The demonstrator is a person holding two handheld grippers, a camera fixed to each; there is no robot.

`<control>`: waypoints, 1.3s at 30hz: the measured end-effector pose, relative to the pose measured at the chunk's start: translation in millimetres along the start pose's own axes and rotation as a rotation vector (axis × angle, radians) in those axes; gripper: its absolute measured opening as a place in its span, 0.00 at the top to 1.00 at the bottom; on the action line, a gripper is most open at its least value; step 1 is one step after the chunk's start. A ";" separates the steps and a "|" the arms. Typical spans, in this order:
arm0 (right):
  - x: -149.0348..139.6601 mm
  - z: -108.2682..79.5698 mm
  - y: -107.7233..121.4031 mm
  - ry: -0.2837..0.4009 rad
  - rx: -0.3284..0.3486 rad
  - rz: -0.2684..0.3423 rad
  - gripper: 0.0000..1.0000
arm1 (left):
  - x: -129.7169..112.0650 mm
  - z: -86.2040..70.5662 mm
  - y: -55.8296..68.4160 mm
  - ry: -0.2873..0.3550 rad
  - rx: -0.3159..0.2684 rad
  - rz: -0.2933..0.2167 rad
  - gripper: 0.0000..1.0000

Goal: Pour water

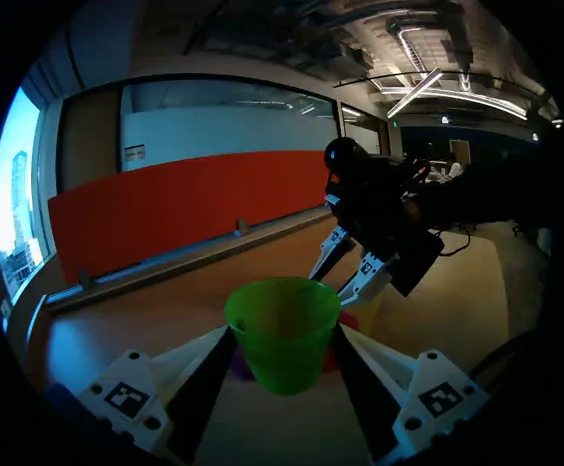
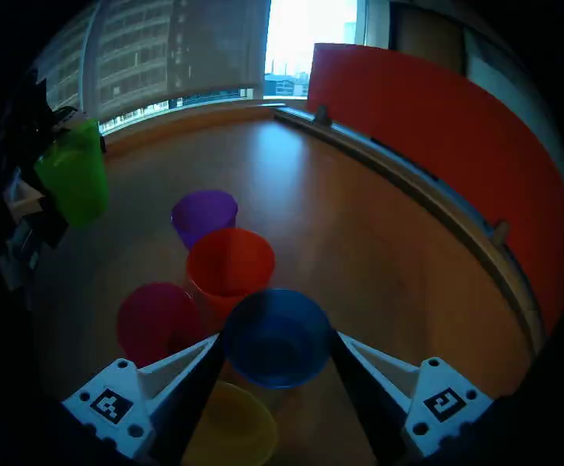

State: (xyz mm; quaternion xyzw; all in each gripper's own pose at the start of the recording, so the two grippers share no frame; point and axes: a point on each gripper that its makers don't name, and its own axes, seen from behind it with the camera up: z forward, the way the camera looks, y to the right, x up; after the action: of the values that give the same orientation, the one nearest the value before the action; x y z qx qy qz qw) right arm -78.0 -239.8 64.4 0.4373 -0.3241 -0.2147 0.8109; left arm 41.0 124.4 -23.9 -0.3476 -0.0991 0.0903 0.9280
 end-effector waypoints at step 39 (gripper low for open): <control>20.4 -24.4 4.5 0.131 -0.047 0.029 0.07 | 9.2 3.2 3.8 0.010 0.001 0.007 0.17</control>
State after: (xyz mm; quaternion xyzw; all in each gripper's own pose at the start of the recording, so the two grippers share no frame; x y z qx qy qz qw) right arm -46.1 -236.4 65.1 0.4265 -0.2713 -0.1814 0.8435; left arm 48.7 131.5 -22.9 -0.3479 -0.0932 0.0918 0.9284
